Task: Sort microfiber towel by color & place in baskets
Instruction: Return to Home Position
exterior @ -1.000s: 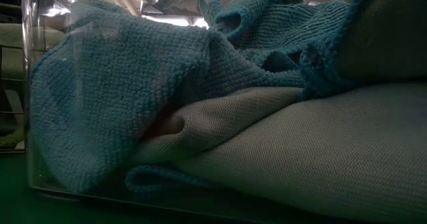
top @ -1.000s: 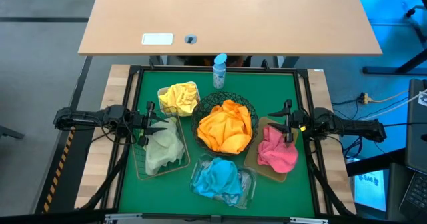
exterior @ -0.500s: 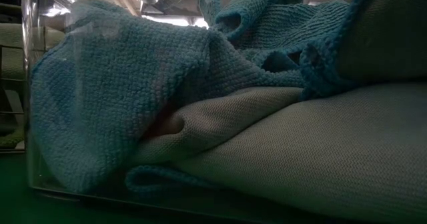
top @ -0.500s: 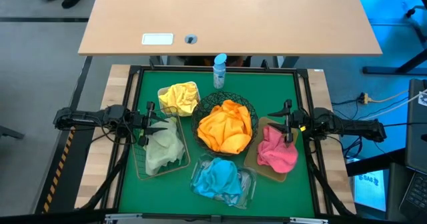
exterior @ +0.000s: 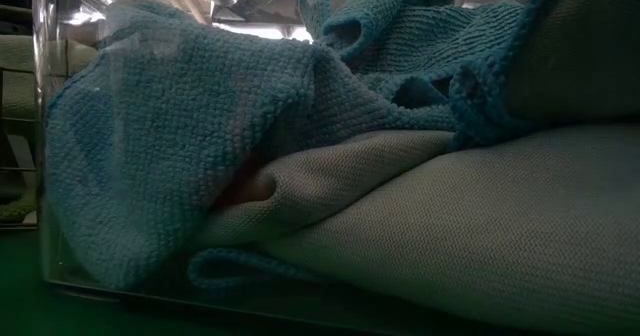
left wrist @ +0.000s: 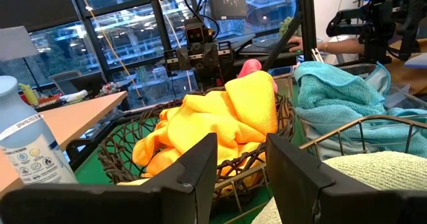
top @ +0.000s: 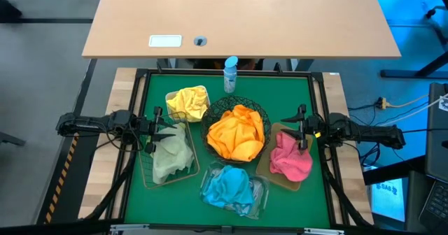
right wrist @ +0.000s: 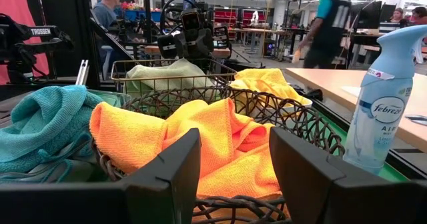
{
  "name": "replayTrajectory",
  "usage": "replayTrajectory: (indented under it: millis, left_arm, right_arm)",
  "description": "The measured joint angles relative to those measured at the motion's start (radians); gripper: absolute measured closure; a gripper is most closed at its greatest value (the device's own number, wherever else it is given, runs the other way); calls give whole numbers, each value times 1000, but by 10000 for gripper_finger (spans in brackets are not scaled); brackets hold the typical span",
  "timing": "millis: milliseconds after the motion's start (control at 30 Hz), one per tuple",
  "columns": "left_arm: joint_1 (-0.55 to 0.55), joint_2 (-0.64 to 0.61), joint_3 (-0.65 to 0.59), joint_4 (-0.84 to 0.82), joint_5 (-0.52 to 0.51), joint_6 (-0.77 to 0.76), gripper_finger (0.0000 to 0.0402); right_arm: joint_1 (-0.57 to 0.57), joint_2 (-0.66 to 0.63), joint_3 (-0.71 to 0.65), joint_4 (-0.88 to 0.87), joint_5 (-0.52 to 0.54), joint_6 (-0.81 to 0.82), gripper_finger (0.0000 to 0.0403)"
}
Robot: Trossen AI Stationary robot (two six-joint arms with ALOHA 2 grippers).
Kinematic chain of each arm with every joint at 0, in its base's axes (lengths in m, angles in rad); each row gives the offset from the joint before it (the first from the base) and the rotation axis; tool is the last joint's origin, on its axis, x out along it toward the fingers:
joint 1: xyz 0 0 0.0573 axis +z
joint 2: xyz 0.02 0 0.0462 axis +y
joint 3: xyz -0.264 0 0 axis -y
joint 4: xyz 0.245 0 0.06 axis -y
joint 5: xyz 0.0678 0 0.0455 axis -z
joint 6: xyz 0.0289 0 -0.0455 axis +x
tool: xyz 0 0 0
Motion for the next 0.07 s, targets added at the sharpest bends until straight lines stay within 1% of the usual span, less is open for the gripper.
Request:
replayTrajectory:
  millis: [67]
  left_arm:
    - [0,0,0,0,0,0,280]
  right_arm:
    - [0,0,0,0,0,0,224]
